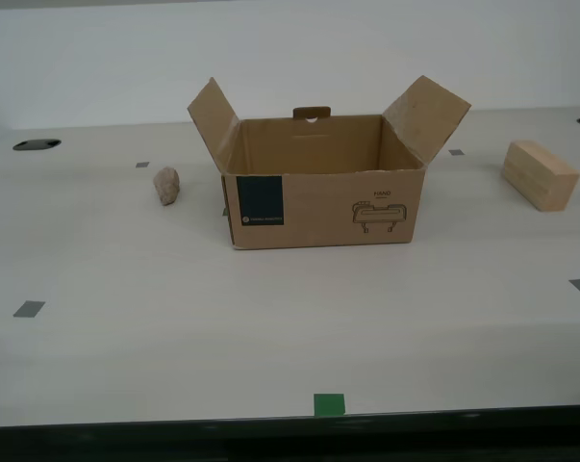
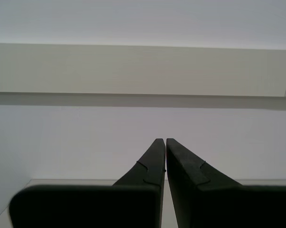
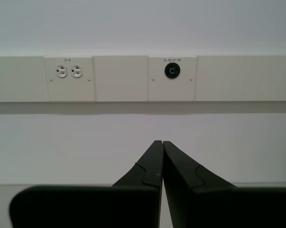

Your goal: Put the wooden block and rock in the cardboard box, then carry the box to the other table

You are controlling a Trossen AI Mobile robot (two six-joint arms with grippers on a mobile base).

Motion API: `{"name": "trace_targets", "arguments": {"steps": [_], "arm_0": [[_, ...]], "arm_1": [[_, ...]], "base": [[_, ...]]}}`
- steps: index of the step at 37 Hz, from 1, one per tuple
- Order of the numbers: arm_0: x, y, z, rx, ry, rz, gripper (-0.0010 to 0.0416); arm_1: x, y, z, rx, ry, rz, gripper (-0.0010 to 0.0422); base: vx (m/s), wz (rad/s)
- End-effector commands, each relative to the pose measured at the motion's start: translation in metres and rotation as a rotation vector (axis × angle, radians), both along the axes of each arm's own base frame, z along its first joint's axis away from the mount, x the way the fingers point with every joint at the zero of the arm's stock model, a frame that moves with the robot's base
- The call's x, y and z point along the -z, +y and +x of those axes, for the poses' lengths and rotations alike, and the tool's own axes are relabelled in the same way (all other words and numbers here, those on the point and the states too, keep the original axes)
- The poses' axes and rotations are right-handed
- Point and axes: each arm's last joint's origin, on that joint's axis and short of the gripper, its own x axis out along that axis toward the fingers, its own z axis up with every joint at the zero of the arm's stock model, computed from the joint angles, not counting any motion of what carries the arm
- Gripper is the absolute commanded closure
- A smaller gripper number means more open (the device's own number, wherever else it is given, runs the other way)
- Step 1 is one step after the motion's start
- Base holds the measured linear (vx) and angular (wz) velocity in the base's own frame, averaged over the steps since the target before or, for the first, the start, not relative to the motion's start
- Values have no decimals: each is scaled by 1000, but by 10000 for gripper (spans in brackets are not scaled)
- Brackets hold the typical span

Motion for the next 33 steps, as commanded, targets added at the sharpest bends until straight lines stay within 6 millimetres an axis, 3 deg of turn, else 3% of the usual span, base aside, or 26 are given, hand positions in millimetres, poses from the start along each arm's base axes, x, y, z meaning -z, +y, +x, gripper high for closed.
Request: {"name": "trace_targets", "arguments": {"steps": [1, 33], "arm_0": [[-1, 0, 0, -1, -5, 0, 406], [-1, 0, 0, -1, -5, 0, 406]], "arm_1": [[-1, 0, 0, 5, -7, 2, 412], [-1, 0, 0, 5, -7, 2, 412]], "base": [[0, 0], [0, 0]]}}
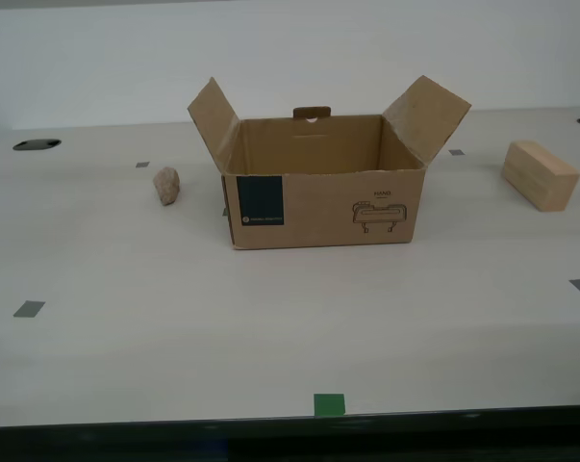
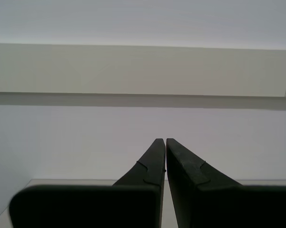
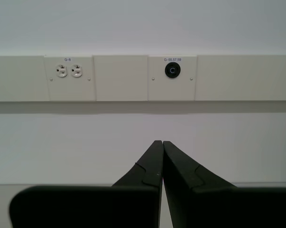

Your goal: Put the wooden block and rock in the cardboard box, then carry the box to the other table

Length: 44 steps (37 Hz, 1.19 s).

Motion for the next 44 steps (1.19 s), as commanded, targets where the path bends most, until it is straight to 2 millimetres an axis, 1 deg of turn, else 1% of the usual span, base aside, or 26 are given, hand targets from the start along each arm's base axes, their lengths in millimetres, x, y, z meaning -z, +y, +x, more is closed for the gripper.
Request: {"name": "trace_targets", "arguments": {"steps": [1, 30, 34, 38, 44], "arm_0": [[-1, 0, 0, 0, -5, 0, 406], [2, 0, 0, 0, 22, 0, 406], [2, 0, 0, 0, 24, 0, 406], [2, 0, -1, 0, 48, 0, 406], [-3, 0, 0, 0, 175, 0, 406]], "arm_1": [[-1, 0, 0, 6, -7, 2, 412], [-1, 0, 0, 8, -2, -15, 412], [1, -1, 1, 11, 32, -41, 412], [-2, -2, 3, 43, 117, -45, 412], [-12, -2, 7, 41, 235, -48, 412]], "base": [[0, 0], [0, 0], [0, 0], [0, 0], [0, 0]]}}
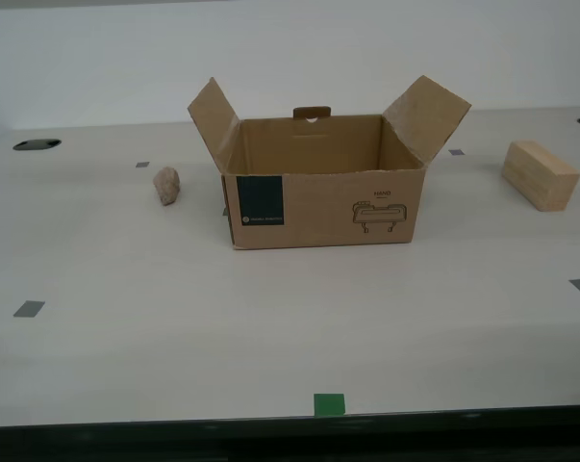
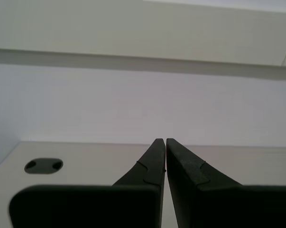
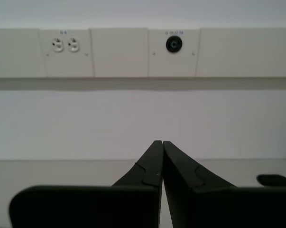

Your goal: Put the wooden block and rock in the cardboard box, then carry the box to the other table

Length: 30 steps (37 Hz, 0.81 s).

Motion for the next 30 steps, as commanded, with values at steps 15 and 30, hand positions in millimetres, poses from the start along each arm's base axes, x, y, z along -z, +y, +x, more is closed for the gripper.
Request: {"name": "trace_targets", "arguments": {"steps": [15, 30], "arm_0": [[-34, 0, -2, -1, 359, 1, 406], [-75, 0, -22, 13, 600, 41, 406]], "arm_1": [[-36, 0, -5, 4, 326, -7, 412], [-64, -3, -10, 51, 471, -64, 412]], "base": [[0, 0], [0, 0]]}}
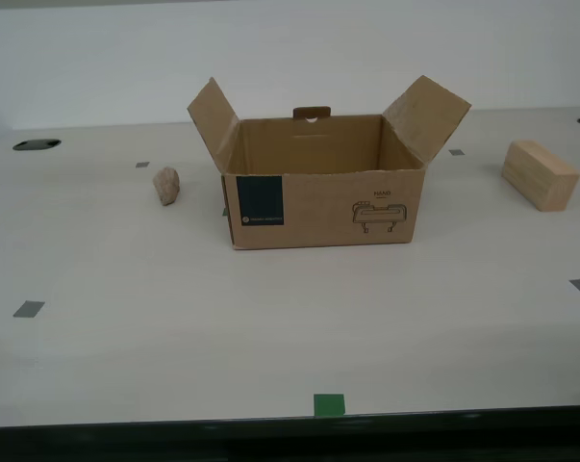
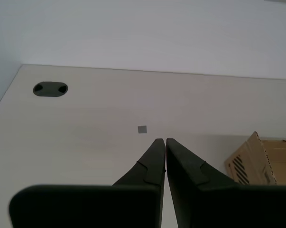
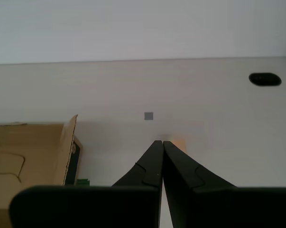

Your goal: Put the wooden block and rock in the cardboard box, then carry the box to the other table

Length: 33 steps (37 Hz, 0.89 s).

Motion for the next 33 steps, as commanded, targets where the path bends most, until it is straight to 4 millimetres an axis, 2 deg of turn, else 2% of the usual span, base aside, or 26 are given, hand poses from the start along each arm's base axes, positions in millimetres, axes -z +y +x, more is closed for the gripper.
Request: {"name": "trace_targets", "arguments": {"steps": [1, 9, 19, 26, 33], "arm_0": [[-8, 0, -5, 9, 55, 13, 406], [-23, 0, -18, 11, 142, 15, 406], [-30, 0, -27, 11, 199, 14, 406], [-35, 0, -23, 12, 258, 14, 406], [-39, 0, -13, 13, 342, 13, 406]], "arm_1": [[-2, -2, 4, 49, 69, -57, 412], [-7, -11, 24, 139, 266, -75, 412], [-23, -26, 48, 207, 395, -53, 412], [-29, -36, 57, 240, 431, -43, 412], [-26, -43, 62, 254, 465, -45, 412]], "base": [[0, 0], [0, 0], [0, 0], [0, 0], [0, 0]]}}
